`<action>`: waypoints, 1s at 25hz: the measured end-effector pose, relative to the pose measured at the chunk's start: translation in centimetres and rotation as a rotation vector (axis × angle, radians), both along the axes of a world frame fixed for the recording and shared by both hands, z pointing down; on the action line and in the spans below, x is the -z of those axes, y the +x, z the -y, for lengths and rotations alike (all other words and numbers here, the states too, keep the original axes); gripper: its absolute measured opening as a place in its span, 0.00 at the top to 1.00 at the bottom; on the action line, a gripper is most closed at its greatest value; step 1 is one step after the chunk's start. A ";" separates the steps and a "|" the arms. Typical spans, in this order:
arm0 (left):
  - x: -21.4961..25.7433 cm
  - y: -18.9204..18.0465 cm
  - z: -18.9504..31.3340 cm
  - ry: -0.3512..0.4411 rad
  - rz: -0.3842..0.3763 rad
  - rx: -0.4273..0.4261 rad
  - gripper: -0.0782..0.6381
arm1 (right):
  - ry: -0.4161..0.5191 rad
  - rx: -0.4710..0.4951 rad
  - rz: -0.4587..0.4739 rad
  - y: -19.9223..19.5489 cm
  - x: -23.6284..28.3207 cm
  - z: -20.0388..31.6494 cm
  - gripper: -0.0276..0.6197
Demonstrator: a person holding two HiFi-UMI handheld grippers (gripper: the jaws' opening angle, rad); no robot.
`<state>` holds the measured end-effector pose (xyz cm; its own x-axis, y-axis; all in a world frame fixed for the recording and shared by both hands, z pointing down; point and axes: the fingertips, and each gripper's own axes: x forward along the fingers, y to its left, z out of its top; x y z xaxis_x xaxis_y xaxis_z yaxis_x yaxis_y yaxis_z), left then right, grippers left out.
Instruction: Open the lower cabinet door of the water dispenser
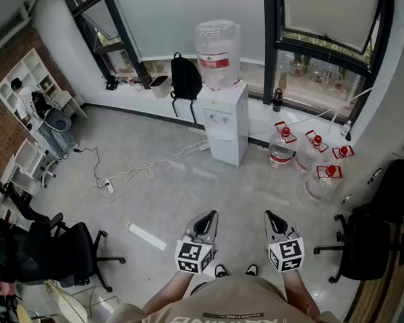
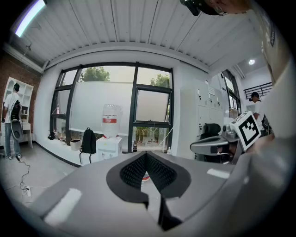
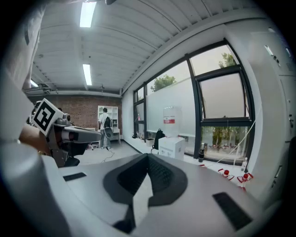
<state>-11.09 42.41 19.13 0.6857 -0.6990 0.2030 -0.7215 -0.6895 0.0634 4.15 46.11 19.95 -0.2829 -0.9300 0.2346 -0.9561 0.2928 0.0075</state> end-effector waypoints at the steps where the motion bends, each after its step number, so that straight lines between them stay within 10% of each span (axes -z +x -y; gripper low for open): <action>1: -0.1 0.2 -0.1 0.013 0.009 -0.005 0.88 | -0.001 0.002 0.003 0.0 -0.1 -0.2 0.94; 25: -1.8 1.7 -0.6 -0.022 0.024 0.125 0.88 | -0.016 0.060 -0.019 3.5 -2.1 -0.3 0.94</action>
<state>-9.42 42.99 20.96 0.5878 -0.7742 0.2346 -0.8036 -0.5923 0.0586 7.63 46.44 22.09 -0.3333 -0.9076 0.2554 -0.9366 0.3498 0.0206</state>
